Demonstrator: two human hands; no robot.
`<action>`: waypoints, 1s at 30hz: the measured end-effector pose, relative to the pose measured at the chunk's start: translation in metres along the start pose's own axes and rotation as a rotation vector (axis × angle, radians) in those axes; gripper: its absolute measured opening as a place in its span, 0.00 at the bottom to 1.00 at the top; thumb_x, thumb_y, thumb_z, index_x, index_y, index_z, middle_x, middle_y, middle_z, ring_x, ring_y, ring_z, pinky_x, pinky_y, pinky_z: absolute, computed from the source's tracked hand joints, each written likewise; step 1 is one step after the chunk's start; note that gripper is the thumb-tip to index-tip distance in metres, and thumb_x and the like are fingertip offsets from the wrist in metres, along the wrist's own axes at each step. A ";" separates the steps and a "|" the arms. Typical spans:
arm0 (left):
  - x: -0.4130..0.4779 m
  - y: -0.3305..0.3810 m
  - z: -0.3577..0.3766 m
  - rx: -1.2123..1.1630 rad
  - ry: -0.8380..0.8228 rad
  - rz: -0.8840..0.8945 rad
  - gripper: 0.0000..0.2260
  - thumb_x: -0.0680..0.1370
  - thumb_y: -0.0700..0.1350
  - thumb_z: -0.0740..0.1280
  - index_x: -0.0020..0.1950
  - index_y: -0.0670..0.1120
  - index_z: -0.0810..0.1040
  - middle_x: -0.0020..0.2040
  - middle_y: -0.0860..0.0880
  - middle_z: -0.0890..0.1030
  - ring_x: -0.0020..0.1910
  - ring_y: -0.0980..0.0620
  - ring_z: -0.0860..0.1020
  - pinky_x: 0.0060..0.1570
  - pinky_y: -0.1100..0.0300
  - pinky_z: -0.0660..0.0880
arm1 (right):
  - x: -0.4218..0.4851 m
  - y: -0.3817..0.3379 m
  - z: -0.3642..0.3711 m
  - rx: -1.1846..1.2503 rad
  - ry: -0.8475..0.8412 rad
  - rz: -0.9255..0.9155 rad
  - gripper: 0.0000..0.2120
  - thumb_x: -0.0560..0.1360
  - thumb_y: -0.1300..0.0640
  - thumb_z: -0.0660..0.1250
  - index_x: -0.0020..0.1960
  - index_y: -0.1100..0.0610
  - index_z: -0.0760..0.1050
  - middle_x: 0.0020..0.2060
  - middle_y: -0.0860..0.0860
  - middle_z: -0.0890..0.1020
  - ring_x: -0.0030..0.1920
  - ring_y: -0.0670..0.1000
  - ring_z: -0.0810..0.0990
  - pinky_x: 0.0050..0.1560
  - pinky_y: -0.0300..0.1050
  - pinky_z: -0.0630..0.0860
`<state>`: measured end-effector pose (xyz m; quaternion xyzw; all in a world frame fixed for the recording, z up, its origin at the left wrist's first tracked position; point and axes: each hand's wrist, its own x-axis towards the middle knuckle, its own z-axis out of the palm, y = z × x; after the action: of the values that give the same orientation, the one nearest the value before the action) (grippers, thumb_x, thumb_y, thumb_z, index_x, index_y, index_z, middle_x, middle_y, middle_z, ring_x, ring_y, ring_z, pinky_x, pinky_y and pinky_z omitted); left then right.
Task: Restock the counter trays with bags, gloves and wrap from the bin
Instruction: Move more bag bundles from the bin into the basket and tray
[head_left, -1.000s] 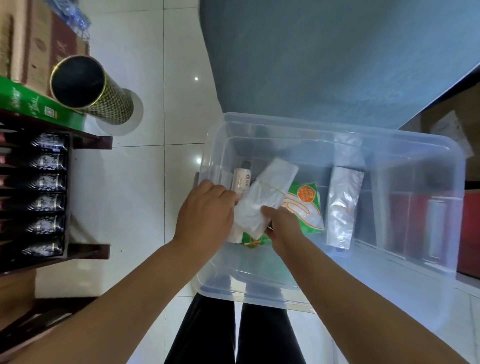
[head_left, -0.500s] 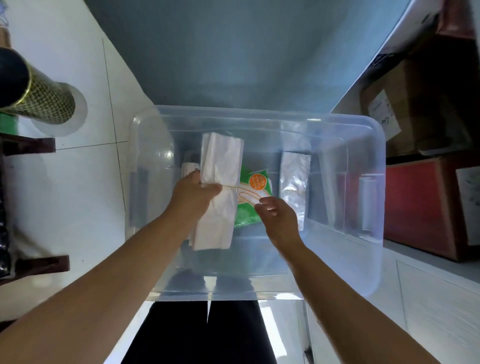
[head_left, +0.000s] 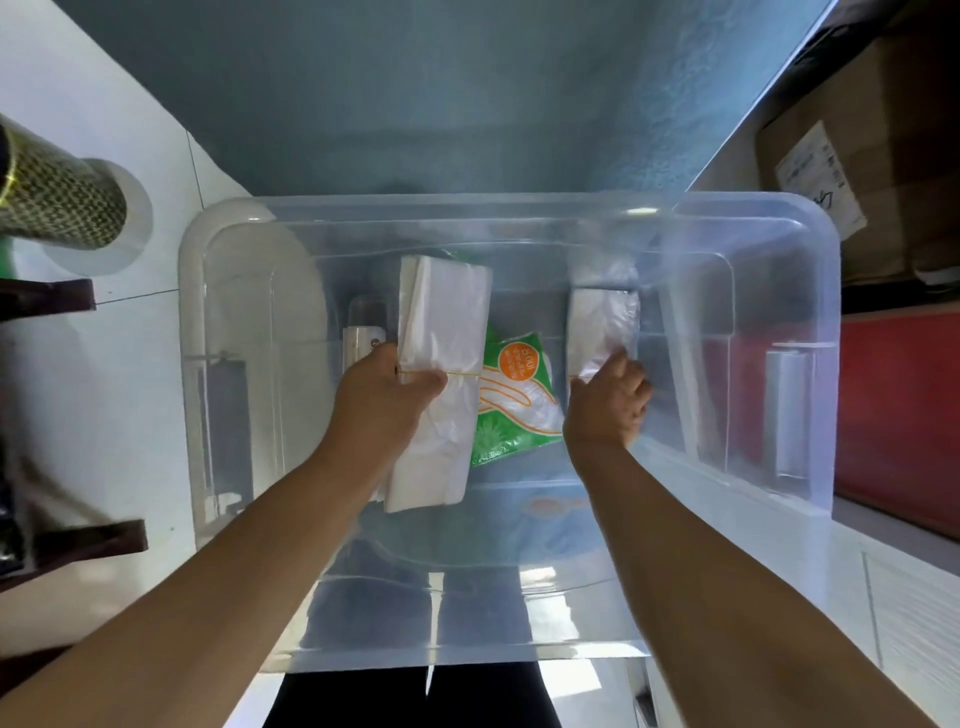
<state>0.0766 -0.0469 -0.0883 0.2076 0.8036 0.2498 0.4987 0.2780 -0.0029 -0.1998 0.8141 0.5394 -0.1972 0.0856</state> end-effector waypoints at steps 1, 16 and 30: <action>0.000 0.000 0.002 -0.013 -0.003 0.002 0.08 0.71 0.43 0.70 0.49 0.47 0.79 0.45 0.47 0.83 0.43 0.47 0.82 0.44 0.52 0.80 | -0.001 0.000 0.000 0.007 0.004 0.013 0.31 0.73 0.53 0.69 0.70 0.59 0.58 0.64 0.62 0.68 0.63 0.62 0.67 0.61 0.55 0.69; -0.022 -0.001 -0.004 -0.061 -0.071 0.018 0.04 0.68 0.46 0.70 0.42 0.50 0.80 0.40 0.48 0.84 0.40 0.47 0.83 0.41 0.50 0.79 | -0.005 0.002 -0.032 0.321 -0.163 0.073 0.14 0.75 0.56 0.63 0.58 0.61 0.69 0.55 0.61 0.78 0.52 0.61 0.77 0.48 0.50 0.72; -0.141 0.077 -0.066 -0.095 -0.202 0.281 0.05 0.75 0.43 0.67 0.45 0.41 0.77 0.39 0.42 0.79 0.38 0.46 0.76 0.40 0.54 0.74 | -0.183 0.018 -0.239 0.903 0.102 -0.072 0.10 0.71 0.59 0.67 0.36 0.63 0.69 0.28 0.50 0.69 0.29 0.48 0.66 0.26 0.37 0.63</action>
<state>0.0820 -0.0809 0.0821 0.3179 0.6999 0.3325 0.5463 0.2864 -0.0807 0.0915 0.7594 0.4307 -0.3752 -0.3115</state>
